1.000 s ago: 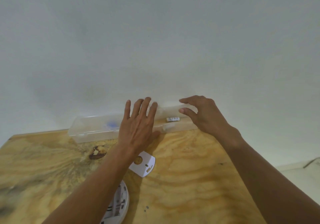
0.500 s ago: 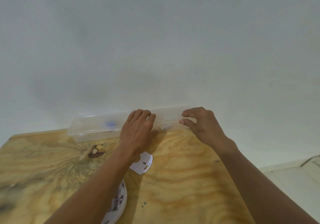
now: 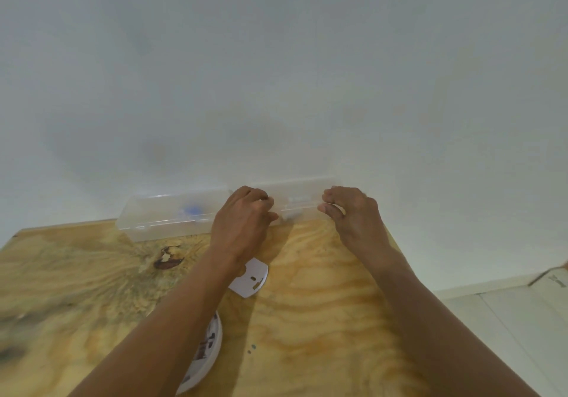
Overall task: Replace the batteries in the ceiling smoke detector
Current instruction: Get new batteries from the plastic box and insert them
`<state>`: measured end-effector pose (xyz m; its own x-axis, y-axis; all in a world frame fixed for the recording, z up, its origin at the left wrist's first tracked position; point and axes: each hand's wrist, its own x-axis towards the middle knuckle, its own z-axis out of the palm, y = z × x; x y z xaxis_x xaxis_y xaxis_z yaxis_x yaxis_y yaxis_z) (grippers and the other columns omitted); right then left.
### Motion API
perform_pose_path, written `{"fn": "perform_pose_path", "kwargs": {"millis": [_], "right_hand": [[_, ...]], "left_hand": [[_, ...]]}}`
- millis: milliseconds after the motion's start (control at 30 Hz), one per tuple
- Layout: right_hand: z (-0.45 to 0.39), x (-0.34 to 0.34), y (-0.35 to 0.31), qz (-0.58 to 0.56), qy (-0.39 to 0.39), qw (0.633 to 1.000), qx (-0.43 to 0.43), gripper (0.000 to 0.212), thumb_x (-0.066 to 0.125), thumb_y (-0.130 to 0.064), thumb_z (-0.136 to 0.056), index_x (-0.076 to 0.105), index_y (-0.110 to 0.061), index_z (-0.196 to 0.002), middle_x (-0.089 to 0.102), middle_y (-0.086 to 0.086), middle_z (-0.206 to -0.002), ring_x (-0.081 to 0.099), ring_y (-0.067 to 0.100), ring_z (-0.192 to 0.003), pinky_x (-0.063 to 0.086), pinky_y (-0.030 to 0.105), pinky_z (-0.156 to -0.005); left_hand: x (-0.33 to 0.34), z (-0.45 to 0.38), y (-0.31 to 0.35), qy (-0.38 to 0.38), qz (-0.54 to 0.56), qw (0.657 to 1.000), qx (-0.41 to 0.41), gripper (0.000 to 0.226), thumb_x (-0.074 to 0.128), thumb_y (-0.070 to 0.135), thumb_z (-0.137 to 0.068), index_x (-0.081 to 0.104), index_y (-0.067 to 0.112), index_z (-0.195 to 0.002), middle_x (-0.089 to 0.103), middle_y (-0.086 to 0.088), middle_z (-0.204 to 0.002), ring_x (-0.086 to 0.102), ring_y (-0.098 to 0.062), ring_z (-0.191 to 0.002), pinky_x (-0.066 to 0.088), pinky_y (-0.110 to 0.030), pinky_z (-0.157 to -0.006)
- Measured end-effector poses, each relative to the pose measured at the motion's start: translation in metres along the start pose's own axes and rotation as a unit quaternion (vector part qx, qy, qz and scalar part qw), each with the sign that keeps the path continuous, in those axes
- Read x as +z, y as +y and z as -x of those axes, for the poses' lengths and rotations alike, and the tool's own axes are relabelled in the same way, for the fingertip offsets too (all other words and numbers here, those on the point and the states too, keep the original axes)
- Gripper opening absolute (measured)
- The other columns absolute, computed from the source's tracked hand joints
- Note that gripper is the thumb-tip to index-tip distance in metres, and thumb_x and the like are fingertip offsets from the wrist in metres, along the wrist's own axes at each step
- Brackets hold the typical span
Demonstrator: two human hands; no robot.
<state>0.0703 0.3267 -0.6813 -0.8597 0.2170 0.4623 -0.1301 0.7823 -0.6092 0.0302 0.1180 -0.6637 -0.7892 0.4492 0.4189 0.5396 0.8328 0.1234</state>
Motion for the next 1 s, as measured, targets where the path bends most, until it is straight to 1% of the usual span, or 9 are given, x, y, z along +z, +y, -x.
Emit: {"fn": "perform_pose_path", "kwargs": {"millis": [133,233,433,533,600,667,767,900,1000], "right_hand": [[0.003,-0.002,-0.013,0.064,-0.049,0.996,0.026,0.028,0.063,-0.019,-0.095,0.067,-0.009,-0.121,0.064,0.006,-0.131,0.052,0.022,-0.127,0.036,0.026,-0.099],[0.011,0.001,-0.036,0.067,-0.048,0.996,0.018,0.036,0.061,-0.017,-0.096,0.061,-0.012,-0.131,0.055,0.005,-0.141,0.046,0.020,-0.133,0.031,0.023,-0.104],[0.029,0.032,-0.116,-0.108,-0.071,0.988,0.085,0.018,0.067,-0.018,-0.090,0.072,-0.017,-0.108,0.071,-0.004,-0.101,0.063,0.004,-0.080,0.040,-0.001,-0.069],[0.029,0.057,-0.148,-0.227,-0.123,0.948,0.188,0.010,0.069,-0.018,-0.088,0.074,-0.019,-0.079,0.073,-0.006,-0.076,0.071,0.009,-0.068,0.060,0.026,-0.075],[0.023,0.073,-0.164,-0.302,-0.161,0.895,0.287,0.015,0.071,-0.018,-0.088,0.073,-0.009,-0.076,0.074,0.005,-0.069,0.070,0.016,-0.058,0.062,0.036,-0.073],[0.017,0.083,-0.176,-0.350,-0.182,0.841,0.371,0.021,0.070,-0.018,-0.090,0.070,0.001,-0.082,0.072,0.013,-0.067,0.063,0.019,-0.052,0.056,0.034,-0.070],[0.011,0.099,-0.189,-0.404,-0.174,0.783,0.440,0.023,0.065,-0.020,-0.095,0.063,-0.001,-0.081,0.068,0.014,-0.067,0.058,0.016,-0.050,0.051,0.028,-0.067],[0.013,0.117,-0.194,-0.397,-0.149,0.780,0.460,0.038,0.054,-0.027,-0.101,0.064,0.005,-0.084,0.061,0.010,-0.057,0.048,0.009,-0.032,0.042,0.019,-0.038],[0.012,0.122,-0.193,-0.436,-0.122,0.759,0.468,0.029,0.056,-0.021,-0.100,0.063,0.005,-0.089,0.063,0.013,-0.062,0.050,0.010,-0.033,0.044,0.017,-0.035]], "left_hand": [[-0.007,-0.001,0.003,-0.035,0.036,0.998,-0.027,0.036,0.059,0.032,-0.099,0.067,0.010,-0.126,0.062,-0.004,-0.136,0.048,-0.022,-0.131,0.043,-0.034,-0.101],[-0.018,0.004,-0.003,-0.074,0.050,0.996,-0.029,0.057,0.058,0.040,-0.098,0.045,0.015,-0.147,0.047,-0.004,-0.152,0.038,-0.023,-0.142,0.034,-0.036,-0.113],[-0.050,0.036,-0.051,-0.033,0.036,0.997,-0.064,0.062,0.064,0.026,-0.092,0.043,0.016,-0.149,0.046,-0.006,-0.153,0.040,-0.027,-0.141,0.033,-0.039,-0.115],[-0.064,0.053,-0.087,-0.029,0.008,0.995,-0.100,0.068,0.069,0.029,-0.086,0.045,0.015,-0.148,0.048,-0.007,-0.151,0.042,-0.028,-0.140,0.032,-0.040,-0.116],[-0.070,0.063,-0.111,-0.036,-0.017,0.992,-0.119,0.073,0.074,0.033,-0.084,0.045,0.014,-0.148,0.049,-0.008,-0.151,0.042,-0.029,-0.140,0.031,-0.041,-0.116],[-0.074,0.071,-0.133,-0.050,-0.037,0.989,-0.135,0.076,0.077,0.036,-0.082,0.046,0.014,-0.147,0.050,-0.009,-0.150,0.043,-0.031,-0.139,0.032,-0.042,-0.115],[-0.073,0.077,-0.160,-0.061,-0.038,0.987,-0.141,0.069,0.079,0.034,-0.081,0.052,0.013,-0.142,0.055,-0.010,-0.145,0.047,-0.032,-0.134,0.037,-0.043,-0.112],[-0.064,0.079,-0.175,-0.041,-0.017,0.990,-0.130,0.059,0.077,0.030,-0.084,0.058,0.013,-0.137,0.059,-0.009,-0.139,0.051,-0.032,-0.129,0.041,-0.043,-0.106],[-0.057,0.078,-0.181,-0.019,-0.008,0.991,-0.130,0.057,0.079,0.030,-0.082,0.062,0.011,-0.133,0.062,-0.008,-0.135,0.053,-0.032,-0.126,0.044,-0.043,-0.103]]}}
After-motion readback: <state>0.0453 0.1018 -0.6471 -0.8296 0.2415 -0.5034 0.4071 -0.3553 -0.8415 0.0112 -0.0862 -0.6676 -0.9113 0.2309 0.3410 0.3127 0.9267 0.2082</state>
